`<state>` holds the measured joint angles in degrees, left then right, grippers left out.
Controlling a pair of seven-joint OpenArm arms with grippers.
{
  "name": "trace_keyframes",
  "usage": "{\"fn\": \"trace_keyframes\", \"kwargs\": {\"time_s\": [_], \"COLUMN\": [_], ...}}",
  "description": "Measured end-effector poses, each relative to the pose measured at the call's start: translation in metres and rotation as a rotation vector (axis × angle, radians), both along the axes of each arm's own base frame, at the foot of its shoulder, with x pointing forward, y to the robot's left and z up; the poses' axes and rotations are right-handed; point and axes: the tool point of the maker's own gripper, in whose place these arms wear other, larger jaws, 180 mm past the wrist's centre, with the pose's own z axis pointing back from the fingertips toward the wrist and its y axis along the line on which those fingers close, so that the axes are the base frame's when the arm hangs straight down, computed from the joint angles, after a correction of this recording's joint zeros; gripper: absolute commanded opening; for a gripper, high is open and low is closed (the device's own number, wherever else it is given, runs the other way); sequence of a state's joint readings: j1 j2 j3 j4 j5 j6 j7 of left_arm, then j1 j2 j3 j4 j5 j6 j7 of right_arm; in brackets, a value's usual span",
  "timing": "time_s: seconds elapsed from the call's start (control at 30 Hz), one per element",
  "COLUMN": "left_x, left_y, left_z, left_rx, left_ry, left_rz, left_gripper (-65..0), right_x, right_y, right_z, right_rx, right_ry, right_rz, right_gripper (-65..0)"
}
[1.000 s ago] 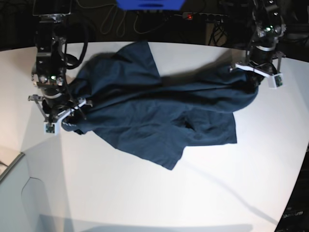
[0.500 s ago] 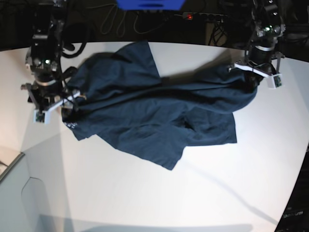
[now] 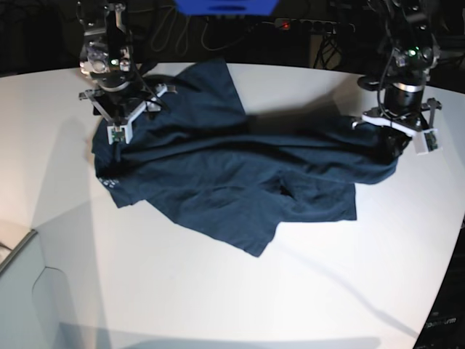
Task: Layout the t-shirt on the table in an organized manner, then fold the t-shirt properly
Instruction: 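Pull the grasped shirt edges apart, spreading the shirt between grippers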
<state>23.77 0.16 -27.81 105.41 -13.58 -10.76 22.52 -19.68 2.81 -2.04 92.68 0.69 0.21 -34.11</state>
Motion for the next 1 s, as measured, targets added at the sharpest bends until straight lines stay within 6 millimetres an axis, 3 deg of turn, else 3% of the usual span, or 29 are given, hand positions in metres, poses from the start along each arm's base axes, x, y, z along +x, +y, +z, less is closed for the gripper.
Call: {"fn": "trace_keyframes", "kwargs": {"time_s": [0.13,0.2,0.4,0.5,0.63,0.77,0.9,1.0], "left_x": [0.017,0.029,0.060,0.071,0.073,0.077,0.076,0.073], "left_y": [0.000,0.000,0.004,0.004,0.004,0.004,0.007,0.018], "left_z": [0.011,0.021,0.052,0.065,0.066,0.069,0.069,0.068], "left_rx": [0.004,0.005,0.021,0.021,0.031,0.028,0.036,0.051], "left_ry": [-0.042,-0.076,-0.175,-0.217,-0.215,-0.227,-0.226,-0.218], "left_rz": [-0.001,-0.002,-0.009,-0.011,-0.022,-0.019,-0.014,0.000], "left_gripper": [-65.0,-65.0,-65.0,-65.0,-65.0,-64.9,-64.9,-64.9], "right_x": [-0.005,-0.003,0.013,0.013,0.008,0.024,0.059,0.064], "right_y": [-0.001,-0.001,-0.008,-0.012,-0.023,-0.028,-0.058,-0.073], "right_z": [-0.011,-0.014,-0.018,-0.018,-0.010,0.027,0.089,0.111], "right_rx": [0.001,0.003,-0.013,-0.021,-0.051,-0.046,-0.097,-0.118], "right_ry": [0.027,0.014,-0.006,-0.007,0.017,-0.077,-0.277,-0.327], "right_rz": [-0.002,-0.003,0.002,0.004,0.012,-0.017,-0.082,-0.119], "right_gripper": [-28.4,-32.3,-65.0,-65.0,-65.0,-65.0,-65.0,-65.0]}}
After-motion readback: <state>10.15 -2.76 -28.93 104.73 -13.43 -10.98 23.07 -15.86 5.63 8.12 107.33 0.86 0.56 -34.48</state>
